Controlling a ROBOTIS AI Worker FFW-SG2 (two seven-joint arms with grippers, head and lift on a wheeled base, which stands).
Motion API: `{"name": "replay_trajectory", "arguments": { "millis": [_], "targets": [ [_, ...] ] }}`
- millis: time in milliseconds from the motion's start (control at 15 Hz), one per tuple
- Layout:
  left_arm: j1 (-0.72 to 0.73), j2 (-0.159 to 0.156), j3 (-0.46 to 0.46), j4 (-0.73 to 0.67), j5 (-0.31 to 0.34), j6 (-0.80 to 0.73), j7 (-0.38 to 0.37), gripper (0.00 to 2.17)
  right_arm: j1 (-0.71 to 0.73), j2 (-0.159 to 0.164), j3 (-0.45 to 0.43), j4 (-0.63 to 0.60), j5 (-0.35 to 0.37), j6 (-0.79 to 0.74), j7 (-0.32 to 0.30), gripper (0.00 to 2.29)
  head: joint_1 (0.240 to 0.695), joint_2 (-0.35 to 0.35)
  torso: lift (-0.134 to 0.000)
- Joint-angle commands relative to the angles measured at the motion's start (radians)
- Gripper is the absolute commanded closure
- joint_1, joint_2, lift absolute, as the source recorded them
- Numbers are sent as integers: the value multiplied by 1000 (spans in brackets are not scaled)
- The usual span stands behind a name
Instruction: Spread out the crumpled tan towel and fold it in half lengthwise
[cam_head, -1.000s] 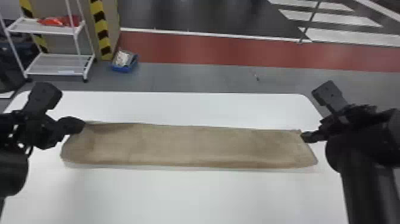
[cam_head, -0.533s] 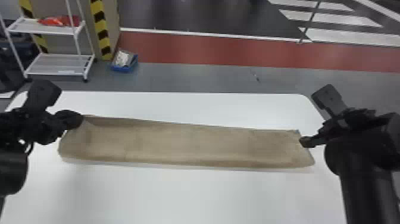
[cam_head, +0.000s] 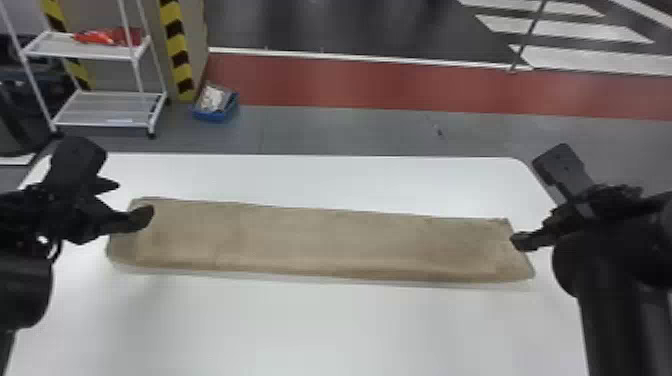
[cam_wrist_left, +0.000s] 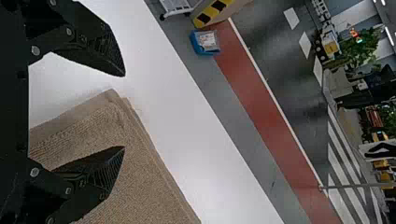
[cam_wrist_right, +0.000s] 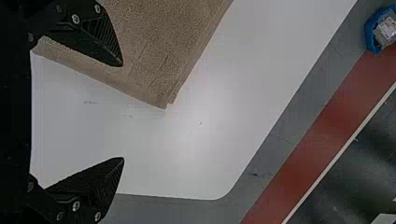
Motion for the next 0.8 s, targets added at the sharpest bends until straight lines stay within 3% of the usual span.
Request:
{"name": "replay_trajectory", "arguments": {
  "millis": [0,733],
  "targets": [
    [11,0,17,-6,19,0,1,33,3,0,-13,-5,-7,11,0,198,695,-135,-125],
    [53,2,46,-58,26,9,-13,33,29,0,-20,-29,-18,32,2,174,695,-134,-125]
  ]
}}
